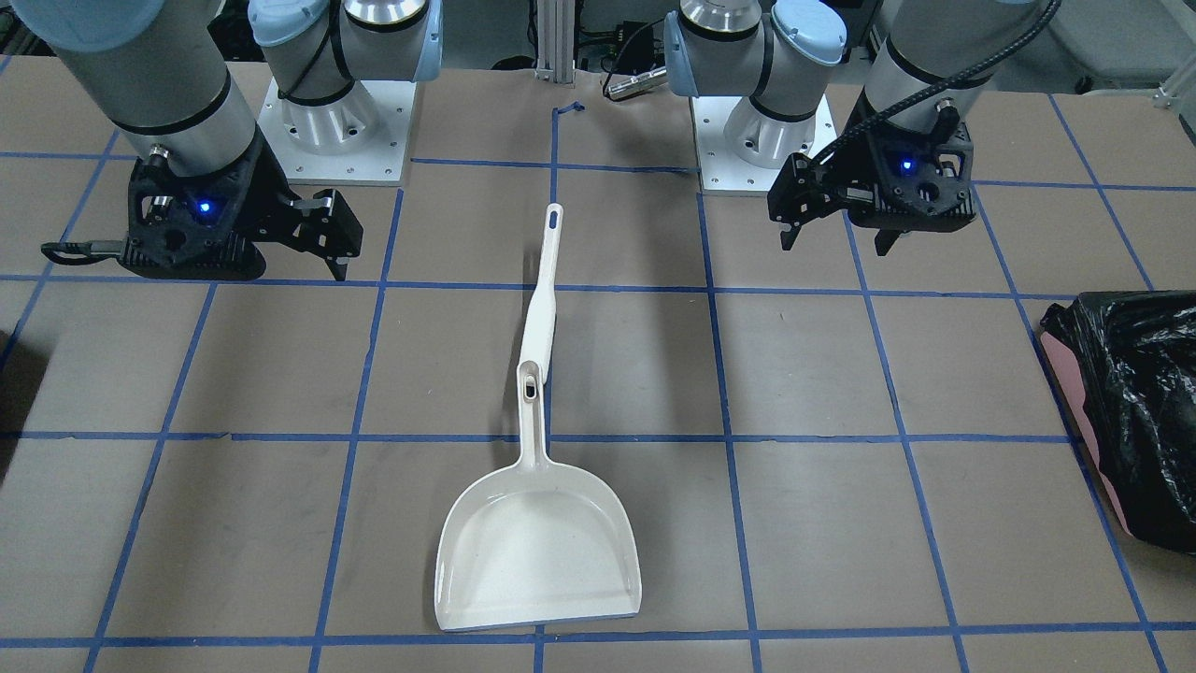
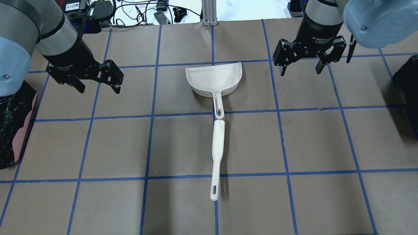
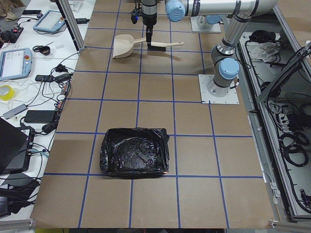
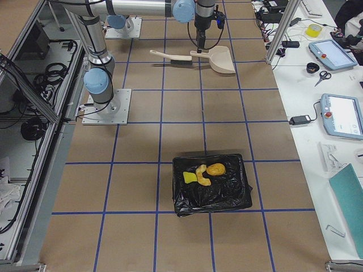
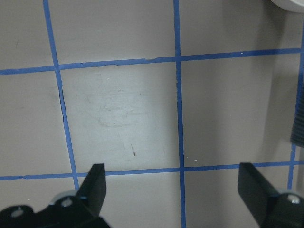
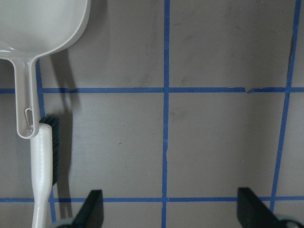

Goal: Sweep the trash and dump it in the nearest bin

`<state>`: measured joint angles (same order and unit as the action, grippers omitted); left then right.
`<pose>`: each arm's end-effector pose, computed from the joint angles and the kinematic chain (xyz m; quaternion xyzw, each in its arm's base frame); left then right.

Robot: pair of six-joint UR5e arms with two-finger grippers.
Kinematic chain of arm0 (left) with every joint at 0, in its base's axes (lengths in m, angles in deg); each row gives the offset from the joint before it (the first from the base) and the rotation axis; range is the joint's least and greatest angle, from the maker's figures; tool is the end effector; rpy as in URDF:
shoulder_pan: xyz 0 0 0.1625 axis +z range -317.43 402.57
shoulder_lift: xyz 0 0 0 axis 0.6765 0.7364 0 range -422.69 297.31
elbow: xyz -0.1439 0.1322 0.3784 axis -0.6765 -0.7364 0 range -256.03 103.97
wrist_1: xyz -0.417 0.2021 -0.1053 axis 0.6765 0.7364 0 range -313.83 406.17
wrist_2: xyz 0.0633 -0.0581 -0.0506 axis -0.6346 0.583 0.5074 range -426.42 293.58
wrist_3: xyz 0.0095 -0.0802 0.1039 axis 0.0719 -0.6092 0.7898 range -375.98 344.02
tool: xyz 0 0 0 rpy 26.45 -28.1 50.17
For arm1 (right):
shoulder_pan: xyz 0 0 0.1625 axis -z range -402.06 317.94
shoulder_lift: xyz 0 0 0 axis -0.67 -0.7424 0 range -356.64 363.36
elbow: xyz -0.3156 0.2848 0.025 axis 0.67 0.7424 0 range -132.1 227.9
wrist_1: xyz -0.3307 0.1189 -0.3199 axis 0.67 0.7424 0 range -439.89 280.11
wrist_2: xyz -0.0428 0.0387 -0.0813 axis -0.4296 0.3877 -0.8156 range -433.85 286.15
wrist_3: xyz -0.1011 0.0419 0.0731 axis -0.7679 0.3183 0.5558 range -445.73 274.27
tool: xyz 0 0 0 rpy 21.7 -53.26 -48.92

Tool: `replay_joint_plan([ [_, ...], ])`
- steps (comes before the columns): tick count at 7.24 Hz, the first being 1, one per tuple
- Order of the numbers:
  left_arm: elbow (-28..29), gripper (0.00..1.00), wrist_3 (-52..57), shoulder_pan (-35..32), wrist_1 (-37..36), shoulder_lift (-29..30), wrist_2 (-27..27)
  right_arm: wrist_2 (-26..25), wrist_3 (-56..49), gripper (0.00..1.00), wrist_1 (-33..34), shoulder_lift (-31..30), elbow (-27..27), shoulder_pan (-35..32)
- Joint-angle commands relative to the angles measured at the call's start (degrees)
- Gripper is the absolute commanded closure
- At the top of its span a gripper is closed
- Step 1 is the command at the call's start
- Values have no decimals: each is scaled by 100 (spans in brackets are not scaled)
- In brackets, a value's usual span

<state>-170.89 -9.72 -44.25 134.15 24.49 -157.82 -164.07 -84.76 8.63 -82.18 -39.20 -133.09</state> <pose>-0.1002 -0.5410 0.4401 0.0269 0.9996 0.0011 0.0121 0.1431 -0.5792 0.4380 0.0005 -0.9996 -0.0264 0.0024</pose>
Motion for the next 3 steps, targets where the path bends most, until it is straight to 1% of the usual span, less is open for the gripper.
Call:
replay_joint_plan([
  [1, -6, 0, 24, -1, 17, -34, -27, -21, 0, 0, -246, -164, -9, 6],
  [3, -6, 0, 24, -1, 17, -34, -27, -30, -27, 0, -160, -147, -44, 14],
])
